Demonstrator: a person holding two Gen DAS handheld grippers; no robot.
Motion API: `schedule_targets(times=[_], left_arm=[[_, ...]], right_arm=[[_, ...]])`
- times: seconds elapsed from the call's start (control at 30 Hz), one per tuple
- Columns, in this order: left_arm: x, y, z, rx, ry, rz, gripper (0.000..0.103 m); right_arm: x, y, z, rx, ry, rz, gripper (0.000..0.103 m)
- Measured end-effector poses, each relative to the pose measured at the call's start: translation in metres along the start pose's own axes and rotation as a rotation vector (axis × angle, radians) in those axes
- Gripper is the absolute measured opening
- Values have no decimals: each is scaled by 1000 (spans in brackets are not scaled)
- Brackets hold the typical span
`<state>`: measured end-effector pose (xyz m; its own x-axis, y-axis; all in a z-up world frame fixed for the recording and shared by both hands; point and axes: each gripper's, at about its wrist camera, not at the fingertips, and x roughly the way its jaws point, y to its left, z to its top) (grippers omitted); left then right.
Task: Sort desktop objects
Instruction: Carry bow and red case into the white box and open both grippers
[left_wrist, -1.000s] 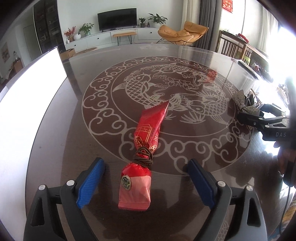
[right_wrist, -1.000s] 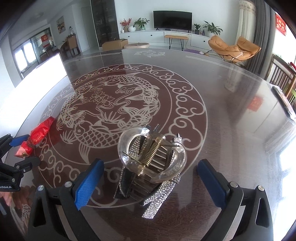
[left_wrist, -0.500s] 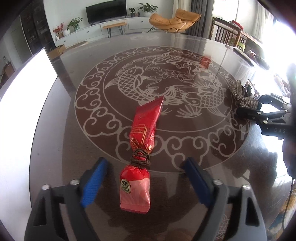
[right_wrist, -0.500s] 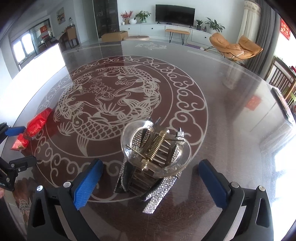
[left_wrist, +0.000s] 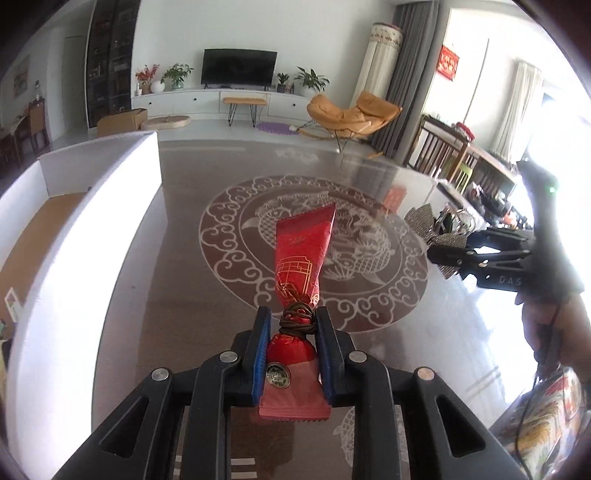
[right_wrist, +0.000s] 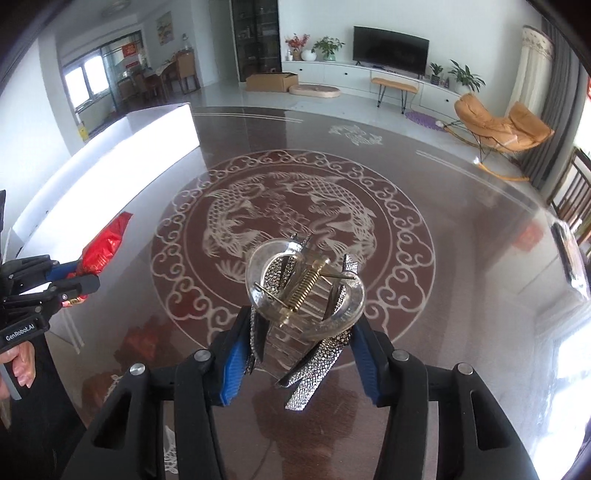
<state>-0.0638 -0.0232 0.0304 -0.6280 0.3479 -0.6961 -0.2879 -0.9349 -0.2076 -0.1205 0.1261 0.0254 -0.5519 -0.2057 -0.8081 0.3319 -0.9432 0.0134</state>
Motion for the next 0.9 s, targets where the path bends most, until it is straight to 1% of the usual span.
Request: schedule_targets(times=[0.07, 0.17, 0.23, 0.33, 0.4, 0.47, 0.53, 0.6, 0.7, 0.77, 0.8, 0.83, 0.87, 0.9], left_arm=[[-32, 16, 13, -36, -56, 0, 23], [-80, 54, 33, -84, -119, 37, 23], [-106, 85, 40, -115, -144, 96, 23], [-130, 139, 42, -171, -138, 213, 23], [-134, 176, 36, -230, -105, 275, 23], [-128, 210, 26, -282, -60, 332, 23], [-114, 239, 14, -331, -1, 371, 23], [-98, 260, 1, -380, 56, 380, 23], [-76, 275, -13, -417, 122, 387, 23], [-66, 279, -18, -427, 156, 399, 24], [-63, 281, -19, -432, 168, 407, 27], [-60, 283, -19, -437, 179, 414, 35], [-59, 282, -21, -440, 183, 419, 43], [-58, 280, -20, -440, 178, 425, 62]], right_arm=[[-10, 21, 20, -39, -28, 21, 52], [-25, 60, 58, -92, -82, 82, 52], [-32, 94, 84, -131, -120, 136, 52], [-35, 156, 121, -190, -162, 241, 52], [-31, 203, 139, -239, -176, 311, 52], [-20, 253, 156, -308, -178, 347, 52], [1, 299, 167, -386, -159, 347, 52], [30, 336, 173, -447, -124, 338, 52], [76, 373, 174, -498, -40, 317, 52], [102, 387, 174, -519, 7, 300, 52], [113, 391, 174, -527, 31, 296, 52], [125, 395, 174, -536, 51, 280, 52], [135, 397, 174, -542, 63, 257, 55], [141, 399, 174, -544, 69, 235, 57]])
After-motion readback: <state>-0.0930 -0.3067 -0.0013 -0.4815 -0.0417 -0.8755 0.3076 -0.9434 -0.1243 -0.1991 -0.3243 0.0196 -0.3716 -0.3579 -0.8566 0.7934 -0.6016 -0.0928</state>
